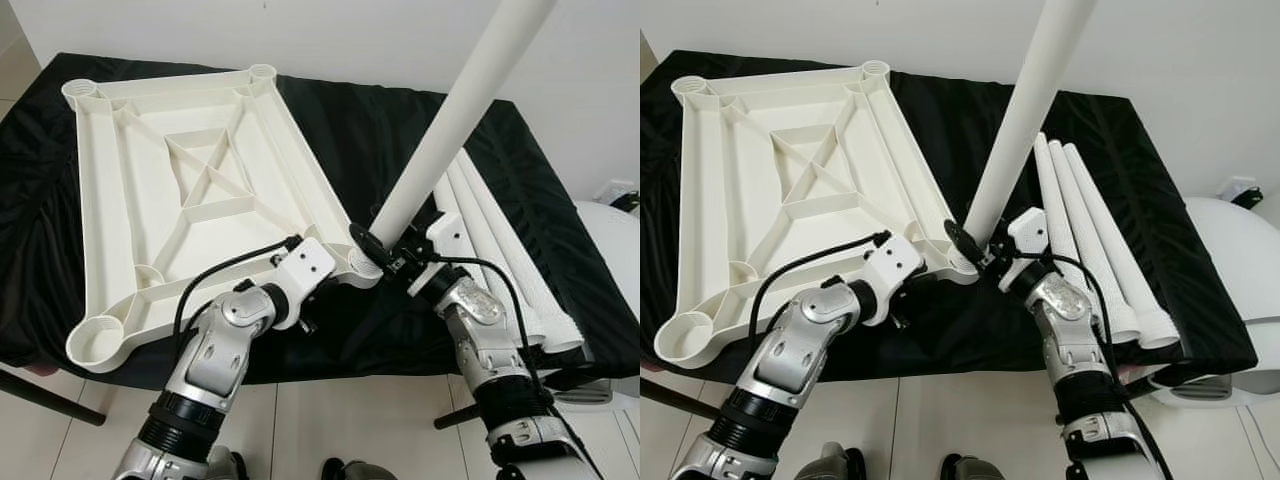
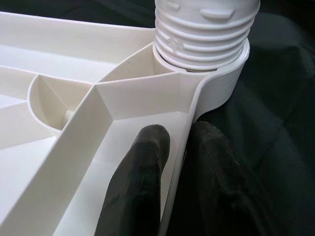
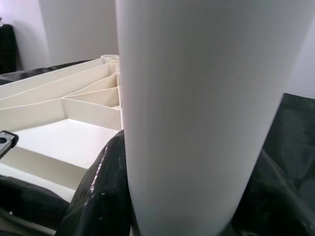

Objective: Building children table

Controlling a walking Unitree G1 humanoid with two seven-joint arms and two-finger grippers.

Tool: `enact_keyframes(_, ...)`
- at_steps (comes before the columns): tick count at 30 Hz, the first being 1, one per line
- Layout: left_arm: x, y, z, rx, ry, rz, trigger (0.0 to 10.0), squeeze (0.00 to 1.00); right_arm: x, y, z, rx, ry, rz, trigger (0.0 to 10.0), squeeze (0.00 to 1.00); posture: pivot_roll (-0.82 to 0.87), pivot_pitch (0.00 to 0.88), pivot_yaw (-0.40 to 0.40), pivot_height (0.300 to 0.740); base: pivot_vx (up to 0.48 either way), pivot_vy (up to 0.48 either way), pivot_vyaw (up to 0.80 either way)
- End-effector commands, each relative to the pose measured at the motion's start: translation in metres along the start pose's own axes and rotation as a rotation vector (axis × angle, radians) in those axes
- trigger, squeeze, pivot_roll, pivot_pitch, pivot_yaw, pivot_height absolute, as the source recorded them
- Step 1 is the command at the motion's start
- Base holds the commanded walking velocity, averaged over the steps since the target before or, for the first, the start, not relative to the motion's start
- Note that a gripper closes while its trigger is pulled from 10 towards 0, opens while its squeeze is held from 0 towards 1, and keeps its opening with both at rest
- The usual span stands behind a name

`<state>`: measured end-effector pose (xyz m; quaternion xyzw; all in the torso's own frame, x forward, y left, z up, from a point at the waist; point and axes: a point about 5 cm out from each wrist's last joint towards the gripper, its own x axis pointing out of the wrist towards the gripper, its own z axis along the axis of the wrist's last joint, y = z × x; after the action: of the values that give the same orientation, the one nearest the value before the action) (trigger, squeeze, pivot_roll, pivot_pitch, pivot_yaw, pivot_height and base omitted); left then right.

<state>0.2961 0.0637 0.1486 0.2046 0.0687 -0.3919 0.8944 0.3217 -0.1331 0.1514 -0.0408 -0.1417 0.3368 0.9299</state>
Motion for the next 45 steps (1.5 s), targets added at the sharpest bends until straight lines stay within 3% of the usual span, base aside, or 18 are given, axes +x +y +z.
enact_keyframes(1,-0.001,-0.001,0.006,0.019,-0.019,0.048,10.0,0.00,-0.038,0.005,-0.060,0.105,0.326,-0.102,10.0,0.00,-0.05,0.146,-0.053,0.740,0.000,0.000,0.00)
enact_keyframes(24,0.000,-0.009,0.006,0.012,-0.023,0.032,10.0,0.00,-0.026,0.009,-0.056,0.098,0.293,-0.276,10.0,0.00,-0.05,0.133,-0.056,0.740,0.000,0.000,0.00)
enact_keyframes(27,0.000,-0.010,0.005,0.016,-0.020,0.029,10.0,0.00,-0.026,0.001,-0.045,0.130,0.223,-0.235,10.0,0.00,-0.05,0.130,-0.054,0.740,0.000,0.000,0.00)
enact_keyframes(33,0.000,-0.010,0.005,0.016,-0.020,0.028,10.0,0.00,-0.026,-0.001,-0.045,0.129,0.228,-0.219,10.0,0.00,-0.05,0.129,-0.053,0.740,0.000,0.000,0.00)
enact_keyframes(35,0.001,-0.010,0.006,0.016,-0.021,0.026,10.0,0.00,-0.032,-0.014,-0.041,0.119,0.274,-0.067,10.0,0.00,-0.06,0.136,-0.050,0.740,0.000,0.000,0.00)
enact_keyframes(38,0.001,-0.010,0.006,0.016,-0.022,0.026,10.0,0.00,-0.034,-0.020,-0.038,0.102,0.304,0.031,10.0,0.00,-0.06,0.139,-0.051,0.740,0.000,0.000,0.00)
enact_keyframes(45,0.001,-0.009,0.006,0.013,-0.024,0.029,10.0,0.00,-0.035,-0.026,-0.034,0.091,0.338,0.153,10.0,0.00,-0.06,0.142,-0.053,0.740,0.000,0.000,0.00)
